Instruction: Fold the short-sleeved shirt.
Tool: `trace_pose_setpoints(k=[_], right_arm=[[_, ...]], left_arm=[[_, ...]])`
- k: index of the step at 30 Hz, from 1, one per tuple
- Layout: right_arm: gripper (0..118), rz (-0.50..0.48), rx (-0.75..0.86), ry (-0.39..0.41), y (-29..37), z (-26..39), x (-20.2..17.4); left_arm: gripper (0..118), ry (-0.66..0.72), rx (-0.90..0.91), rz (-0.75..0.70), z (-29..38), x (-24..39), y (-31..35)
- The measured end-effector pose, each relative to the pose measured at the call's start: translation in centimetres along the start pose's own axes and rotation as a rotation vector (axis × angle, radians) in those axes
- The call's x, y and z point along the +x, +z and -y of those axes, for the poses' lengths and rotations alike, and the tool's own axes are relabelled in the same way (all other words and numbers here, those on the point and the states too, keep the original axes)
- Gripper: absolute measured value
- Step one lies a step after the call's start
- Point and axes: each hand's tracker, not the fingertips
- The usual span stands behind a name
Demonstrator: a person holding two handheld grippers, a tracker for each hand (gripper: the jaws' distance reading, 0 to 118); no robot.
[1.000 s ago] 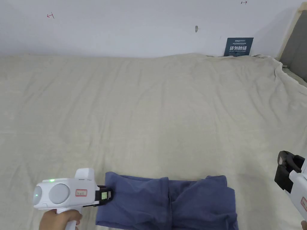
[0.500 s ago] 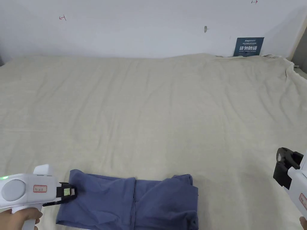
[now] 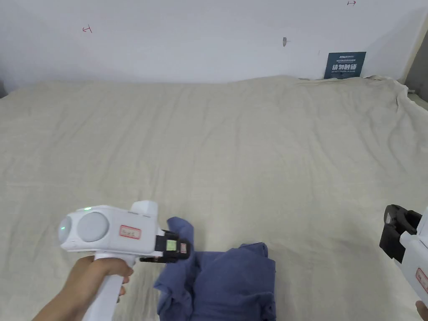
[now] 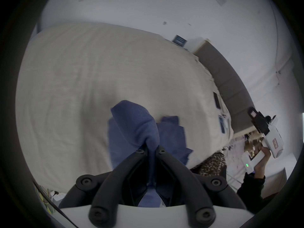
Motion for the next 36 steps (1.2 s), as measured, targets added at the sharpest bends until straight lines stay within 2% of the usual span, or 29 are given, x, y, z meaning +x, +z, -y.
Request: trace_pose_setpoints(k=[7, 16, 17, 20, 24, 25, 29, 36], right_arm=[[0, 0.010, 0.002, -0.009, 0.5, 0.3, 0.5], [0, 0.035, -0.009, -0.007, 0.7, 0.9, 1.9], [0, 0.038, -0.012, -0.006, 0.7, 1.0, 2.1], [0, 0.046, -0.017, -0.012, 0.8, 1.2, 2.5], [0, 0.053, -0.017, -0.013, 1.0, 1.3, 2.8], [0, 0.054, -0.017, -0.015, 1.0, 1.3, 2.8], [0, 0.054, -0.004, -0.016, 1.3, 0.9, 2.8], [0, 0.041, 0.023, -0.010, 1.9, 0.1, 2.3]], left_arm=[[4, -0.041, -0.098, 0.035, -0.7, 5.2, -8.4], [6, -0.037, -0.199, -0.034, 1.6, 7.8, -17.6], [10, -0.051, -0.202, -0.047, 1.8, 8.0, -18.0], [32, -0.062, -0.187, -0.055, 2.3, 8.3, -18.4], [93, -0.056, -0.170, 0.006, 2.2, 9.0, -17.4], [102, -0.056, -0.160, 0.008, 2.3, 9.2, -17.0], [110, -0.101, -0.045, 0.012, 1.9, 9.9, -13.9], [110, -0.164, 0.217, -0.060, 2.0, 9.2, -7.8]])
